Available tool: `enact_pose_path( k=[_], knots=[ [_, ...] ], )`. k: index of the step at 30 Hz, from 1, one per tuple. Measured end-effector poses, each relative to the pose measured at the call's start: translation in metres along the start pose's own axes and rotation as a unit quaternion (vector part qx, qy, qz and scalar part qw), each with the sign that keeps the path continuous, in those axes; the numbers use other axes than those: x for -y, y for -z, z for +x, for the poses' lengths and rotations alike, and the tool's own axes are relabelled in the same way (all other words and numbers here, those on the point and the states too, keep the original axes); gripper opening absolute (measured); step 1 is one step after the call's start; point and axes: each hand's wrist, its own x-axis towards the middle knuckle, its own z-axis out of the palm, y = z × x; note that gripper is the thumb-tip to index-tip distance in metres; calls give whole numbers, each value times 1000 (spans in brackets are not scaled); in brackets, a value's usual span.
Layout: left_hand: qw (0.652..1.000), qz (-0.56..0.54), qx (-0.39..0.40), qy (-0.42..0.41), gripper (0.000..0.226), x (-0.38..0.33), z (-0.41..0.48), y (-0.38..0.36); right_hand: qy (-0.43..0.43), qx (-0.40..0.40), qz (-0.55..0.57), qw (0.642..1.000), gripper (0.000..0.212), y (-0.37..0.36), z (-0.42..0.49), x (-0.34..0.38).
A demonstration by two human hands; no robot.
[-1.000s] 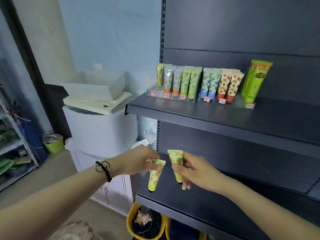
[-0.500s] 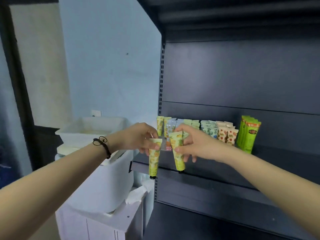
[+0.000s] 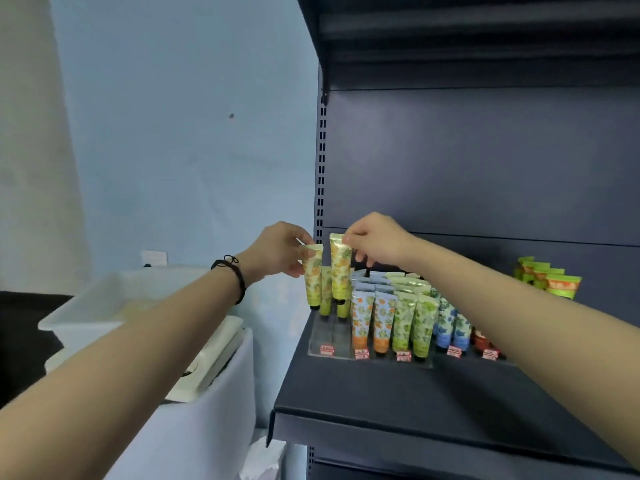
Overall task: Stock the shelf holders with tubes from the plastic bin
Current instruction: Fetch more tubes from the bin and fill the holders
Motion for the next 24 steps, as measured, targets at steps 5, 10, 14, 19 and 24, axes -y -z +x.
enact_pose_path(
  k=[5, 10, 14, 19, 24],
  knots=[
    [1000, -1, 12, -3, 19, 26, 25, -28, 19, -13, -97, 995, 14, -25, 23, -17],
    [1000, 0, 2, 4, 11, 46, 36, -46, -8, -36, -156, 987, 12, -46, 31, -31],
    [1000, 7, 8, 2, 9, 53, 40, -52, -38, -39, -184, 981, 16, -57, 37, -39],
    [1000, 21, 12, 3, 12, 60, 42, -58, -51, -36, -188, 980, 16, -66, 44, -45],
    [999, 25, 16, 14, 13, 62, 42, -61, -64, -36, -195, 978, 16, -72, 45, -48]
  ],
)
